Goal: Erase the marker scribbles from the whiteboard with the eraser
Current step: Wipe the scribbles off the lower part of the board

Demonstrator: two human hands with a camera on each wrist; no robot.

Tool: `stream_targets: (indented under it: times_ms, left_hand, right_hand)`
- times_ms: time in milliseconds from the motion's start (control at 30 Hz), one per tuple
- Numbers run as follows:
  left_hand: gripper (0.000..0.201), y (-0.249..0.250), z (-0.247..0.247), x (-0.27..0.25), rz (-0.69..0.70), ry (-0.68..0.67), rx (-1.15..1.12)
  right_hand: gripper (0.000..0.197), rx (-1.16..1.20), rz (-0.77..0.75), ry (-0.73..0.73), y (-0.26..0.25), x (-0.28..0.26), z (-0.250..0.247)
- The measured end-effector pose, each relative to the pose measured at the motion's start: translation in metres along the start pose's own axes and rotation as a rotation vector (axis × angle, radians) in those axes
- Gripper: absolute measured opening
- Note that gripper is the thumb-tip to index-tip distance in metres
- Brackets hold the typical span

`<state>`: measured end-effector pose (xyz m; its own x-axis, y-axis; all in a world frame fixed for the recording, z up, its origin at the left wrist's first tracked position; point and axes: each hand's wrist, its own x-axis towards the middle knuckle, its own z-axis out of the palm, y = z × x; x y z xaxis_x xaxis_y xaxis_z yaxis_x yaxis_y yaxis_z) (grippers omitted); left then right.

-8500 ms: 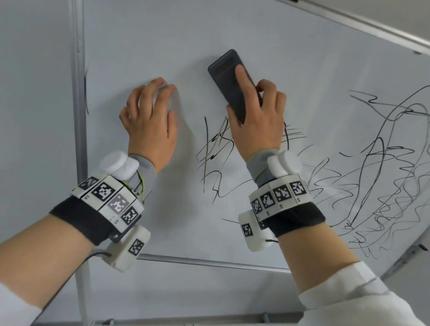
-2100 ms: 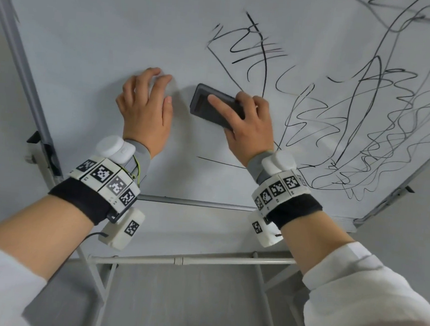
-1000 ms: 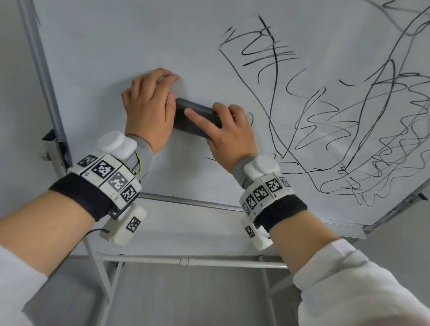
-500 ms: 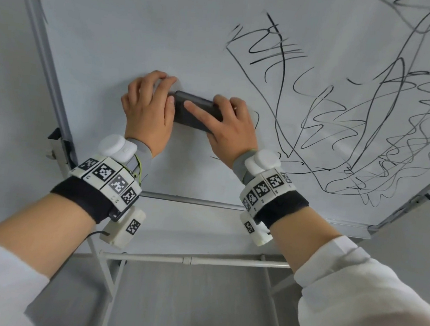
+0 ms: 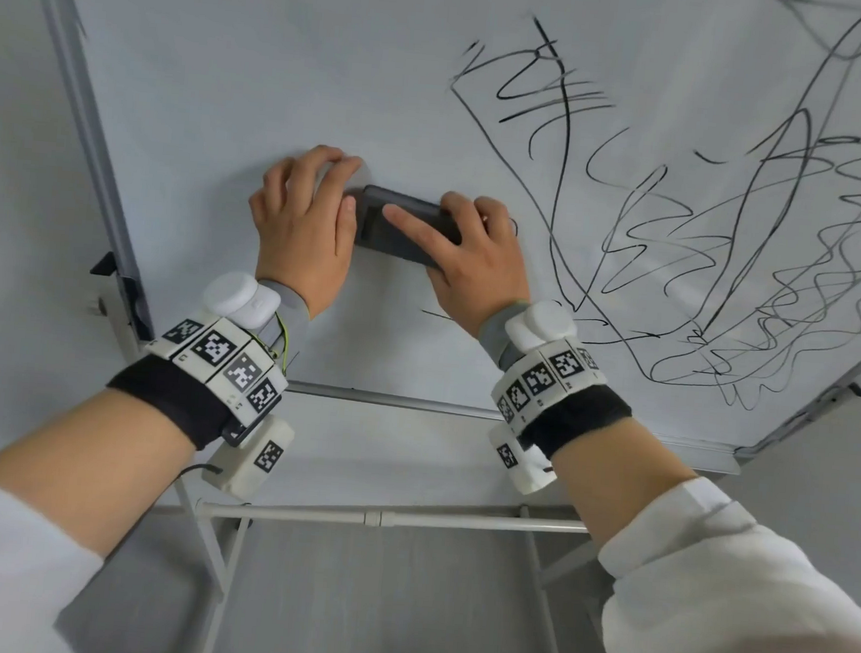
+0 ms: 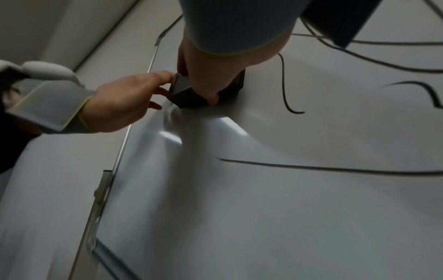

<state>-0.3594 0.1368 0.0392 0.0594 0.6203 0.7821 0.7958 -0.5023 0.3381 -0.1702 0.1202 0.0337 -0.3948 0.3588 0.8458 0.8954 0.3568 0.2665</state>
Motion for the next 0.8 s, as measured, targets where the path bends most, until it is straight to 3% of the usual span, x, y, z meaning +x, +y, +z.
stream_targets:
  times_ms: [267, 600, 800]
  left_hand:
    - [0.042, 0.008, 0.007, -0.003, 0.0, 0.006, 0.004]
    - [0.042, 0.024, 0.017, -0.008, 0.002, -0.024, -0.022]
    - [0.042, 0.028, 0.023, -0.014, 0.001, -0.031, -0.008]
  right_hand:
    - [0.065, 0.042, -0.101, -0.164, -0.002, -0.052, 0.006]
    - [0.061, -0.042, 0.005, 0.016, 0.031, -0.012, -0.014]
    - [0.067, -0.016, -0.038, -0.083, 0.027, -0.057, -0.008]
